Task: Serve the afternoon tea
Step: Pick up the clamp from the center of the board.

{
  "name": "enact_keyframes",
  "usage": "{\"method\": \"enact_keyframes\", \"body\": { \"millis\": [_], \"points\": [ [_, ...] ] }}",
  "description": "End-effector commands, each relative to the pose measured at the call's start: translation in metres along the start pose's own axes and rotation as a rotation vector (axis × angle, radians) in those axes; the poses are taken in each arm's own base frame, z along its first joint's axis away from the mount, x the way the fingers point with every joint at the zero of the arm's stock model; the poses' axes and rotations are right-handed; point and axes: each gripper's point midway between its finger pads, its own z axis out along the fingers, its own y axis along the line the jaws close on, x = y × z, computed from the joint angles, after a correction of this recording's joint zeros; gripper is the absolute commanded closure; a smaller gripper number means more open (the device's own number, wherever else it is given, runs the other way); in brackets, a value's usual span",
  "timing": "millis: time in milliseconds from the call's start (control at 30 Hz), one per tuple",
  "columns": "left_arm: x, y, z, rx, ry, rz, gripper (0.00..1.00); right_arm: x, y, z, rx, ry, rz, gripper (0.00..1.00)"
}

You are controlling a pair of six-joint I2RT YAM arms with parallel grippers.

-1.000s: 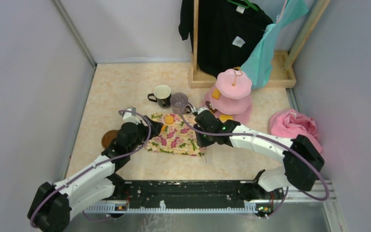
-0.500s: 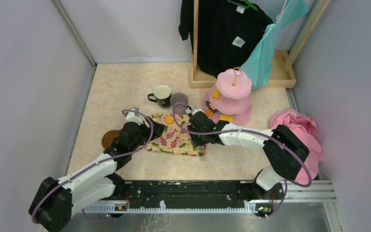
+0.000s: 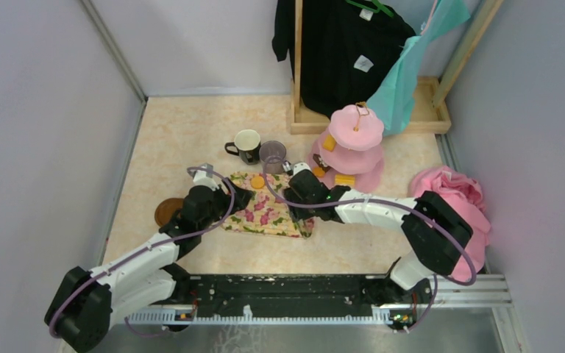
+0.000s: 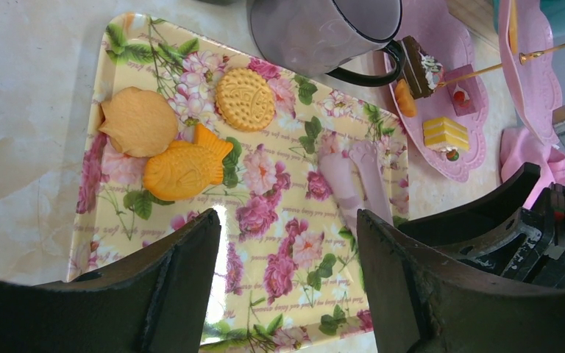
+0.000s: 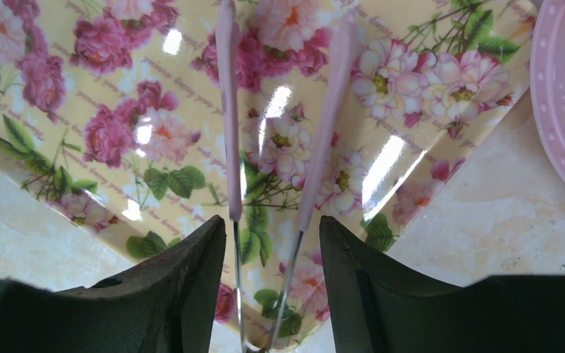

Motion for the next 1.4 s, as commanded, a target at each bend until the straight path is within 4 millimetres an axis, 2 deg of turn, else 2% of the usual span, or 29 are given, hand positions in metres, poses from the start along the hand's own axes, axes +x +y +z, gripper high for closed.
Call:
{"method": "enact_keyframes", "body": {
  "millis": [0, 167, 367, 500, 600, 700, 800, 867, 933, 967, 1000, 1067, 1167, 1367],
  "points": [
    [-0.004, -0.004, 0.001, 0.017, -0.011, -0.009, 0.26, -0.022, 0.002, -0.003, -0.009, -0.098, 0.001, 0.49],
    [-0.005, -0.004, 0.000, 0.011, -0.015, -0.006, 0.26, -0.023, 0.001, -0.004, 0.003, -0.139, -0.011, 0.49],
    [-0.006, -0.002, 0.000, 0.006, -0.022, -0.006, 0.26, -0.029, 0.002, -0.021, 0.045, -0.283, -0.075, 0.44],
    [-0.007, -0.001, -0.003, 0.004, -0.032, -0.005, 0.26, -0.035, 0.002, -0.034, 0.063, -0.394, -0.077, 0.44],
    [-0.010, 0.000, -0.006, 0.009, -0.053, -0.008, 0.25, -0.052, 0.007, -0.054, 0.010, -0.556, -0.013, 0.46],
    [-0.014, 0.001, -0.007, 0.021, -0.091, -0.010, 0.24, -0.065, 0.005, -0.072, -0.062, -0.729, 0.149, 0.47],
    [-0.013, 0.005, -0.007, 0.017, -0.105, -0.021, 0.17, -0.071, 0.005, -0.079, -0.112, -0.806, 0.244, 0.46],
    [-0.010, 0.007, -0.005, 0.018, -0.103, -0.029, 0.09, -0.073, 0.015, -0.074, -0.133, -0.776, 0.212, 0.43],
    [-0.007, 0.007, -0.003, 0.020, -0.096, -0.033, 0.01, -0.071, 0.025, -0.066, -0.151, -0.727, 0.149, 0.24],
    [-0.006, 0.007, -0.002, 0.023, -0.091, -0.030, 0.01, -0.069, 0.029, -0.062, -0.165, -0.712, 0.122, 0.18],
    [-0.005, 0.007, -0.002, 0.026, -0.086, -0.029, 0.01, -0.064, 0.033, -0.057, -0.178, -0.692, 0.094, 0.16],
    [-0.004, 0.008, -0.002, 0.024, -0.088, -0.027, 0.01, -0.058, 0.032, -0.047, -0.160, -0.660, 0.061, 0.16],
    [-0.006, 0.009, -0.004, 0.026, -0.101, -0.021, 0.01, -0.044, 0.020, -0.028, -0.076, -0.592, 0.025, 0.20],
    [-0.010, 0.015, -0.009, 0.006, -0.133, -0.026, 0.01, -0.026, 0.003, -0.010, 0.028, -0.517, 0.026, 0.25]
  ]
}}
